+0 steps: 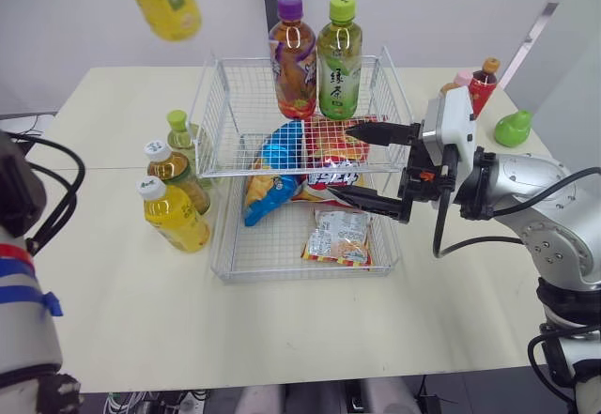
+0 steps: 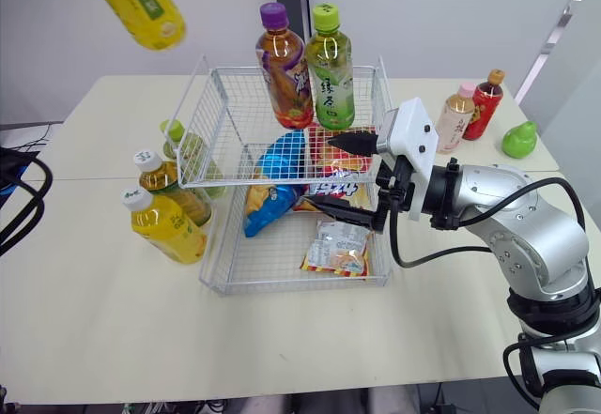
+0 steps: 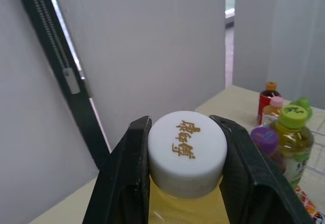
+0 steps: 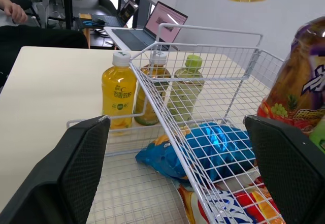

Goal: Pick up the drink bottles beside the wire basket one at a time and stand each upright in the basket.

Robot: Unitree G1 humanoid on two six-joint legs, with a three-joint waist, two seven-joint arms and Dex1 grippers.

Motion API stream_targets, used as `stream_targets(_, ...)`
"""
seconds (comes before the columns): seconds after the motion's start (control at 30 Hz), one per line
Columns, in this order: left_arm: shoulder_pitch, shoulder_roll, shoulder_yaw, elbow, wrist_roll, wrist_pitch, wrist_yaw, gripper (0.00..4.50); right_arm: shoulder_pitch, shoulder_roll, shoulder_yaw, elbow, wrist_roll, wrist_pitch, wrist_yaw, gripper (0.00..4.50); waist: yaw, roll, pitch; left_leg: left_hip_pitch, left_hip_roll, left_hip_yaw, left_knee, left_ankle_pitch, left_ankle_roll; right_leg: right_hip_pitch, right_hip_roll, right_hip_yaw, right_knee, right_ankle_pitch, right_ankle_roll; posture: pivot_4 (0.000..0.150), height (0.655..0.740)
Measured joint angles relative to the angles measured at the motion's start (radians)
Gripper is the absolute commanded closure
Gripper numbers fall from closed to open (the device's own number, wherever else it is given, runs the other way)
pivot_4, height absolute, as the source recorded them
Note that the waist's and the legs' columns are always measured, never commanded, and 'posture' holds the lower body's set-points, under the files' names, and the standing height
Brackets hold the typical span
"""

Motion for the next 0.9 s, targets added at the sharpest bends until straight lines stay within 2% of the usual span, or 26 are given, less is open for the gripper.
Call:
stream_targets(0.27,0.013,-0.097,-0.017,0.042,0.006,-0.007,-0.033,3.14,0.003,0.014,-0.031,0.014,-0.019,-0.009,-0.040,0.00,-0.008,0.000,0.000,0.000,0.000,0.003,-0.001,0.000,0.000,-0.003,0.001,0.004,0.000,0.000,0.000,0.150,0.7400)
stream_targets(0.5,0.135,-0.142,-0.019,0.038,0.021,-0.042,-0.034,3.14,0.000,-0.007,-0.061,0.027,-0.063,-0.027,-0.057,0.00,-0.004,0.001,0.001,0.000,0.001,0.004,0.000,0.000,0.000,-0.003,0.001,0.005,0.001,0.000,0.000,0.150,0.7400)
stream_targets(0.57,0.153,-0.164,-0.019,0.037,0.021,-0.054,-0.029,3.14,0.012,-0.030,-0.110,0.018,-0.027,-0.016,-0.052,0.00,-0.003,0.001,0.001,-0.001,0.000,0.004,-0.001,0.000,0.000,-0.003,0.000,0.005,0.000,0.000,0.000,0.150,0.7400)
stream_targets(0.7,0.185,-0.174,-0.016,0.028,0.020,-0.060,-0.027,3.14,0.071,-0.144,-0.313,-0.037,0.101,0.023,-0.010,0.00,0.009,0.001,0.001,-0.002,-0.001,0.004,-0.001,0.000,0.000,-0.003,-0.001,0.005,-0.001,0.000,0.000,0.150,0.7400)
stream_targets(0.9,0.197,-0.199,-0.016,0.018,0.020,-0.080,-0.027,3.14,0.089,-0.169,-0.342,-0.055,0.182,0.042,-0.001,0.00,0.005,0.002,0.001,-0.001,0.000,0.005,0.002,0.000,0.000,-0.002,-0.001,0.005,0.002,0.000,0.000,0.150,0.7400)
